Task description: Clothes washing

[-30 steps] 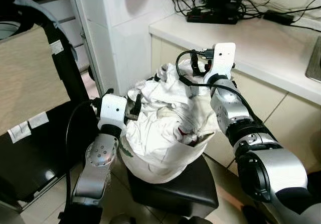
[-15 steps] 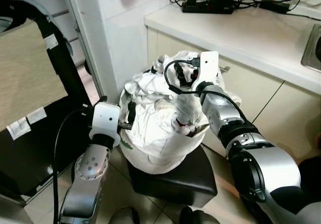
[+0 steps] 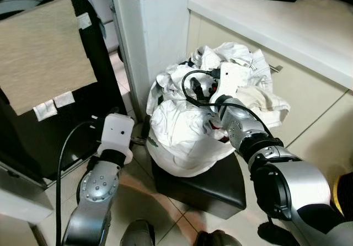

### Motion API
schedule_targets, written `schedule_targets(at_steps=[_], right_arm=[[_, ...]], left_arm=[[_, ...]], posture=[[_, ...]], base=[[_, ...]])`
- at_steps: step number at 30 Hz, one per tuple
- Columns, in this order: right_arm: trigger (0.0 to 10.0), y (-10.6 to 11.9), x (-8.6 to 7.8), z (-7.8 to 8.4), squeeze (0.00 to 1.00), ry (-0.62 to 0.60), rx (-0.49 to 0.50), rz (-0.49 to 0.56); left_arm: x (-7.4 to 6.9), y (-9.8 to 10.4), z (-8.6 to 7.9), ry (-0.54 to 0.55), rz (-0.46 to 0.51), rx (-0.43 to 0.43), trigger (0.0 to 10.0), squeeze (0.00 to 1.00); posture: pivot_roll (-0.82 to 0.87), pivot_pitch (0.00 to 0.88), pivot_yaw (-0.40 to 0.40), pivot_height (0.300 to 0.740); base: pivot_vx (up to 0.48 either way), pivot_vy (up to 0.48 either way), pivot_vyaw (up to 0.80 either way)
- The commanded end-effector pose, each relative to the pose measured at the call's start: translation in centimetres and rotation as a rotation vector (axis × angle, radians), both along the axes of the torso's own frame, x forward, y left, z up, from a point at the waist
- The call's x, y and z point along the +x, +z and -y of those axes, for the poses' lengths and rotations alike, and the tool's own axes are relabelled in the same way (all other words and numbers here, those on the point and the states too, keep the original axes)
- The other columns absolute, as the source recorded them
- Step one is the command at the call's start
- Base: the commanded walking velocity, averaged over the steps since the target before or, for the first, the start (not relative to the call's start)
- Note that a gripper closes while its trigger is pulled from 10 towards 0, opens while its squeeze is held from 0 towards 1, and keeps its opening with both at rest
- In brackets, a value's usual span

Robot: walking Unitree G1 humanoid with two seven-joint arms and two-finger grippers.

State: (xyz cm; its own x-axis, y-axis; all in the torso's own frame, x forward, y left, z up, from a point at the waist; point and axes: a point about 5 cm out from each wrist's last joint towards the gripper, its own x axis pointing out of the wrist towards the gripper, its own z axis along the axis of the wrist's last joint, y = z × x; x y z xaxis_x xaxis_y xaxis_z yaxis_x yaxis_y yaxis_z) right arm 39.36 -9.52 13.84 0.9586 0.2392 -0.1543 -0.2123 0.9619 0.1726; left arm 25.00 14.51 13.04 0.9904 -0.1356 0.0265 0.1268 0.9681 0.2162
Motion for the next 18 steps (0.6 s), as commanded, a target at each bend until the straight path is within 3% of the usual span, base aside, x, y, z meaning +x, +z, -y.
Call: schedule_targets(at_steps=[1,2,18], right_arm=[[8.0,0.03,0.08,0.3,0.0,-0.014,-0.019,-0.005],[0.0,0.05,0.11,0.48,0.0,-0.029,-0.033,-0.001],[0.0,-0.13,0.08,0.61,0.0,-0.054,-0.058,-0.007]], left_arm=[[-0.01,0.33,0.14,-0.007,0.007,0.004,10.0,0.0],[-0.02,0.36,0.17,-0.007,0.006,0.004,10.0,0.0],[0.11,0.39,0.06,-0.008,-0.005,0.014,10.0,0.0]], posture=[[0.1,0.14,-0.011,0.74],[0.1,0.138,-0.011,0.74],[0.1,0.139,-0.009,0.74]], base=[[0.0,0.0,0.0],[0.0,0.0,0.0],[0.0,0.0,0.0]])
